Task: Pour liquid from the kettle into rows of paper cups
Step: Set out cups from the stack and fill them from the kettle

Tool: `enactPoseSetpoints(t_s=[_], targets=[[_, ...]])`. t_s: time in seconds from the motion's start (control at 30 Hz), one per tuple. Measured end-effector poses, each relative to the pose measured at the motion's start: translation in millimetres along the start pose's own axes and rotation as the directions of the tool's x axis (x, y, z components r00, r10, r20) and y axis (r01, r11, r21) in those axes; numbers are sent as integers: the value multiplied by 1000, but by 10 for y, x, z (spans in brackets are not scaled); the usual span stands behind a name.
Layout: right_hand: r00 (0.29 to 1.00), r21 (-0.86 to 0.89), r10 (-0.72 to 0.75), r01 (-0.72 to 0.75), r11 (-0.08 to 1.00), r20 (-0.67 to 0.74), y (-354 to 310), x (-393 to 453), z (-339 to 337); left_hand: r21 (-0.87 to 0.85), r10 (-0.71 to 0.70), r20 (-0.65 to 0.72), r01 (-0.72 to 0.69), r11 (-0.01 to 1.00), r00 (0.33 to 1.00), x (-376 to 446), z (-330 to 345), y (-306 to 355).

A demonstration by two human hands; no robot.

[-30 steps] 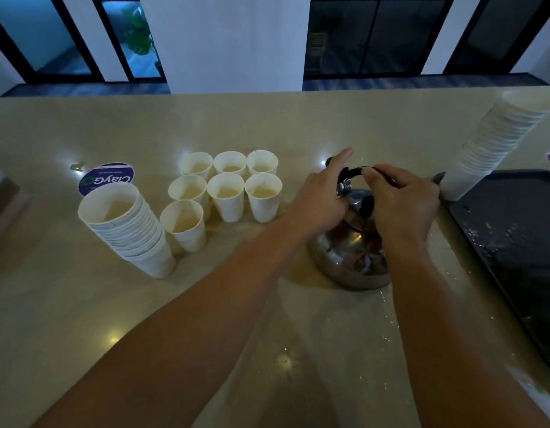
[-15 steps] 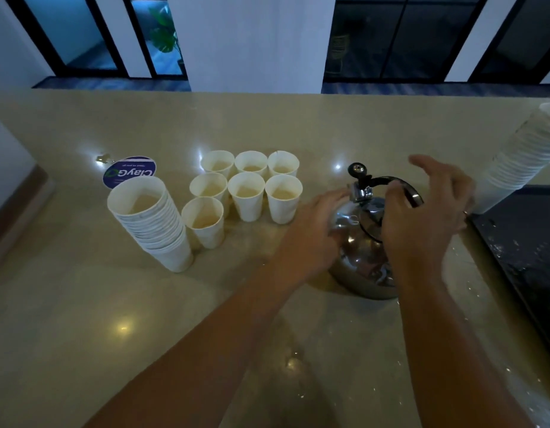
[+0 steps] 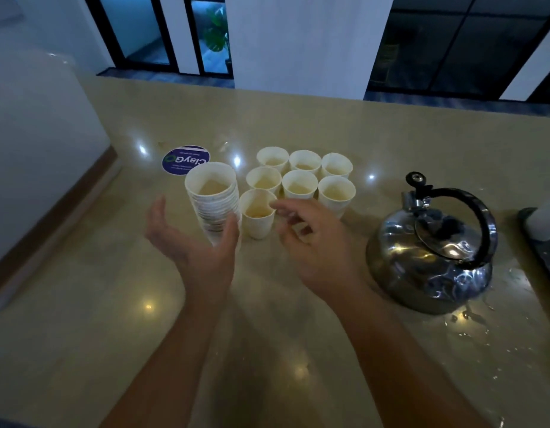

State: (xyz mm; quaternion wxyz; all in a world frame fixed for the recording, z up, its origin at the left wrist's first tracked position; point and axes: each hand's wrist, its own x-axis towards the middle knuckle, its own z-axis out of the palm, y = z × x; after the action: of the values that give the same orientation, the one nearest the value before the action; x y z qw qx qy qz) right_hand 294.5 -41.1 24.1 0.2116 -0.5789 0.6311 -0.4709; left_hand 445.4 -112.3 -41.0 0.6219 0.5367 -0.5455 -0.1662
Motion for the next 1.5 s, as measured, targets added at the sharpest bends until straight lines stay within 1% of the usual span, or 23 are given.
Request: enactPoseSetpoints(t_s=[0.07, 0.13, 0.2, 0.27, 0.37, 0.43, 0.5, 0.57, 0.63, 0.7, 0.83, 0.93, 1.03, 1.1, 1.23, 1.4, 1.43, 1.5], targets=[[999, 7, -42, 42, 999, 29, -123, 38, 75, -51, -45, 154, 53, 997, 987, 195, 35, -112], [996, 11, -78, 78, 997, 50, -192, 31, 126, -187, -32, 295, 90, 978, 955, 309, 53, -183], [995, -2, -86, 86, 996, 54, -202, -9, 147, -225, -14, 377, 106, 969, 926, 374, 43, -222], [996, -17, -73, 74, 997, 59, -180, -53, 138, -204, -10, 400, 99, 974, 917, 378, 2, -228], [998, 20, -30, 29, 999, 62, -142, -133, 49, -162, -17, 365, 82, 983, 931, 299, -139, -134], [998, 59, -20, 17, 998, 57, -147, -169, -50, -157, 37, 356, 21, 987, 934, 193, -253, 2], [997, 86, -48, 44, 995, 53, -155, -204, -150, -163, 77, 399, -12, 986, 914, 62, -352, 155], [992, 101, -114, 107, 989, 58, -164, -246, -247, -128, 86, 487, -26, 991, 869, -77, -406, 275], [980, 97, -188, 182, 979, 61, -147, -298, -338, -76, 76, 582, -39, 996, 810, -210, -428, 372], [974, 65, -211, 205, 977, 86, -106, -335, -412, -49, 62, 657, -39, 998, 751, -309, -431, 459], [972, -33, -158, 166, 986, 171, -8, -366, -554, 5, 68, 772, -113, 994, 633, -356, -384, 580], [971, -81, -107, 127, 989, 215, 47, -385, -690, 52, 39, 836, -151, 987, 548, -349, -336, 615], [957, -176, -5, 59, 983, 289, 95, -377, -768, 92, -11, 876, -146, 985, 483, -372, -303, 616], [950, -234, 34, 42, 971, 312, 112, -375, -789, 116, -39, 893, -146, 982, 449, -403, -288, 616], [962, -242, 27, 42, 969, 273, 110, -398, -787, 121, -53, 901, -132, 984, 430, -410, -269, 634], [976, -212, -67, 112, 971, 209, 126, -403, -764, 117, -50, 896, -126, 985, 441, -354, -285, 658], [982, -208, -95, 129, 970, 163, 130, -390, -771, 119, -51, 894, -126, 985, 446, -341, -298, 657], [985, -219, -170, 169, 961, 11, 110, -348, -831, 120, -46, 887, -132, 984, 459, -316, -327, 643]])
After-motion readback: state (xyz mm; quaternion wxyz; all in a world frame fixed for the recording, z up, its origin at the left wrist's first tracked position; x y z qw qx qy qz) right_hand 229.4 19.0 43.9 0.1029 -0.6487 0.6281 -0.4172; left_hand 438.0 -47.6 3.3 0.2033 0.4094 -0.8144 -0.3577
